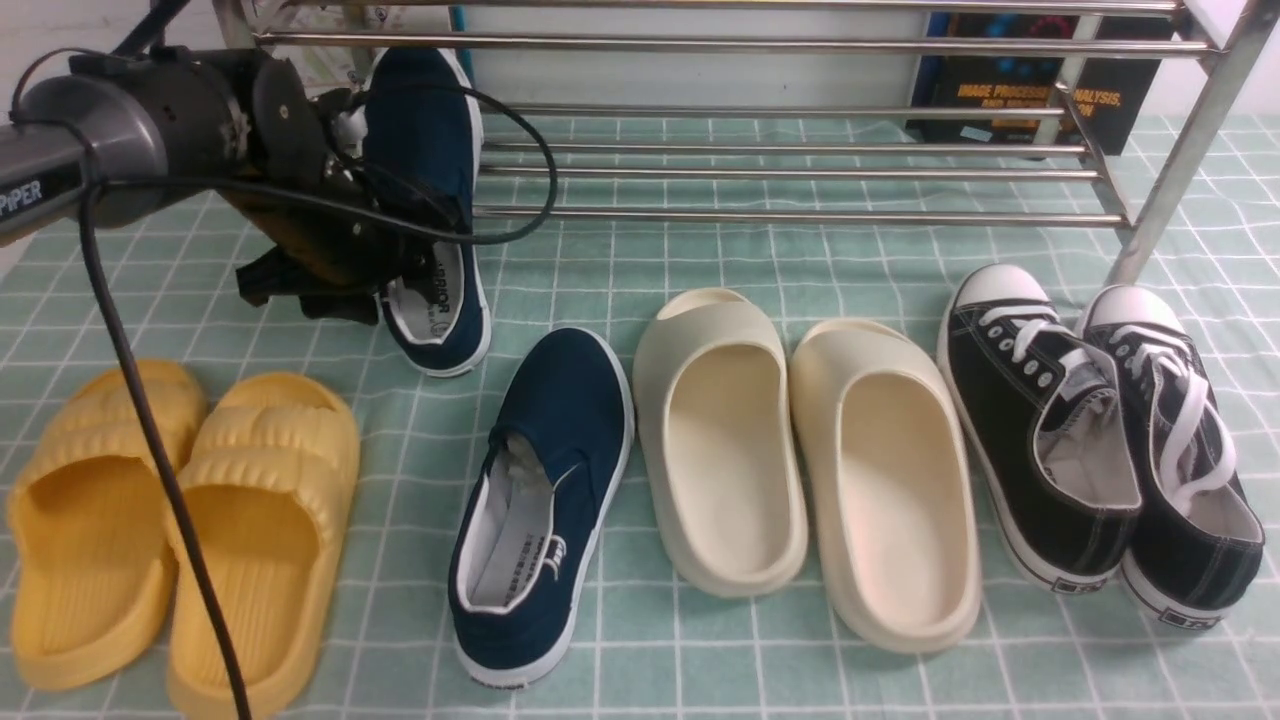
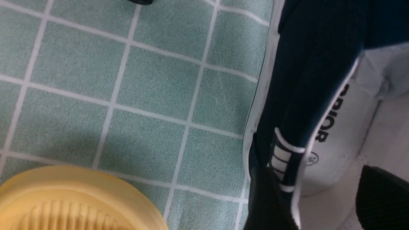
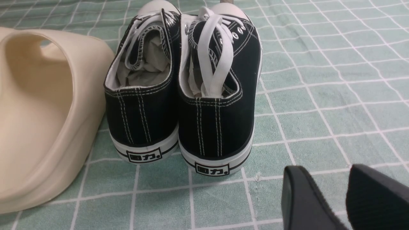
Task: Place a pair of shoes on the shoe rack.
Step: Use the left arm to put a shoe into the shoe rack, then use the left arm to grab the shoe closest to it
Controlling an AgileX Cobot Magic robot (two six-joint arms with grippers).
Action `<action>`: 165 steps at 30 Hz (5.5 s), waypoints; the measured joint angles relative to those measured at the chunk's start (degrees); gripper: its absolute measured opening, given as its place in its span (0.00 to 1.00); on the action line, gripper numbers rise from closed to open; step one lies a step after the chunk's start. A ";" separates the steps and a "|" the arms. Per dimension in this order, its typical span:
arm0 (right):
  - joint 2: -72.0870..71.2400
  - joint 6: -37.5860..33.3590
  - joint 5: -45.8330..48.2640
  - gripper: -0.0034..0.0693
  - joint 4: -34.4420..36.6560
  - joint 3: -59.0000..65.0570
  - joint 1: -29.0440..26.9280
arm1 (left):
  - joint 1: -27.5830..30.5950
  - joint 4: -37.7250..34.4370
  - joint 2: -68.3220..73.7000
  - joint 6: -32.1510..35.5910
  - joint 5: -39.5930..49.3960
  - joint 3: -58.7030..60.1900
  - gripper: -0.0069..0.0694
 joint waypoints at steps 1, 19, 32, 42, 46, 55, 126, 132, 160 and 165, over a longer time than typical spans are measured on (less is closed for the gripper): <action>0.00 0.00 0.00 0.39 0.00 0.00 0.00 | 0.00 0.00 0.74 0.15 0.72 -0.06 0.59; 0.00 0.00 0.00 0.39 0.00 0.00 0.00 | 0.07 4.34 0.71 0.55 8.31 -7.81 0.11; 0.00 0.00 0.00 0.39 0.00 0.00 0.00 | 0.05 4.59 0.58 0.70 13.25 -18.27 0.11; 0.00 0.00 0.00 0.39 0.00 0.00 0.00 | 3.73 -4.35 3.55 -2.46 15.26 -18.64 0.11; 0.00 0.00 0.00 0.39 0.00 0.00 0.00 | 5.11 -8.18 4.47 -1.59 15.10 -18.64 0.11; 0.00 0.00 0.00 0.39 0.00 0.00 0.00 | 5.26 -10.59 4.47 0.01 9.16 -19.01 0.11; 0.00 0.00 0.00 0.39 0.00 0.00 0.00 | -1.42 1.11 11.63 11.30 20.00 -26.55 0.09; 0.00 0.00 0.00 0.39 0.00 0.00 0.00 | -1.25 0.15 10.05 11.30 23.12 -26.62 0.37; 0.00 0.00 0.00 0.39 0.00 0.00 0.00 | -18.37 2.52 -19.07 5.22 17.05 23.56 0.45; 0.00 0.00 0.00 0.39 0.00 0.00 0.00 | -18.37 1.89 -16.54 5.06 13.99 25.27 0.43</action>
